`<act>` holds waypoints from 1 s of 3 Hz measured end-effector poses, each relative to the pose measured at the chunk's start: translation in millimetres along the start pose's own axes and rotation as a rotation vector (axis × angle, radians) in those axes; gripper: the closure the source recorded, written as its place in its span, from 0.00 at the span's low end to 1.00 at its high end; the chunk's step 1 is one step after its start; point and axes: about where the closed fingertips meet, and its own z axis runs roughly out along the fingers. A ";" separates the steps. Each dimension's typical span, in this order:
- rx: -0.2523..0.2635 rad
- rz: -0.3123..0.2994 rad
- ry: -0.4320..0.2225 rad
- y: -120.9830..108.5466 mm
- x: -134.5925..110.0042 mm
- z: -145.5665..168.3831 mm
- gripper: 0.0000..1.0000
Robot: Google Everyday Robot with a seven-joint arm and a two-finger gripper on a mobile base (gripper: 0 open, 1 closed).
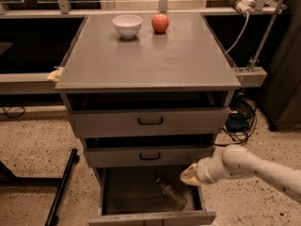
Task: Pick water bottle from bottom drawer and place on counter
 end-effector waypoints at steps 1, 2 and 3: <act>0.012 -0.014 -0.062 -18.1 26.4 53.5 1.00; -0.046 0.030 -0.088 -18.0 60.0 111.1 1.00; -0.048 0.050 -0.095 -18.7 69.3 123.0 1.00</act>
Offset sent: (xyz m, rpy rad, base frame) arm 0.0295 0.0252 -0.2034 0.1473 0.1209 0.0083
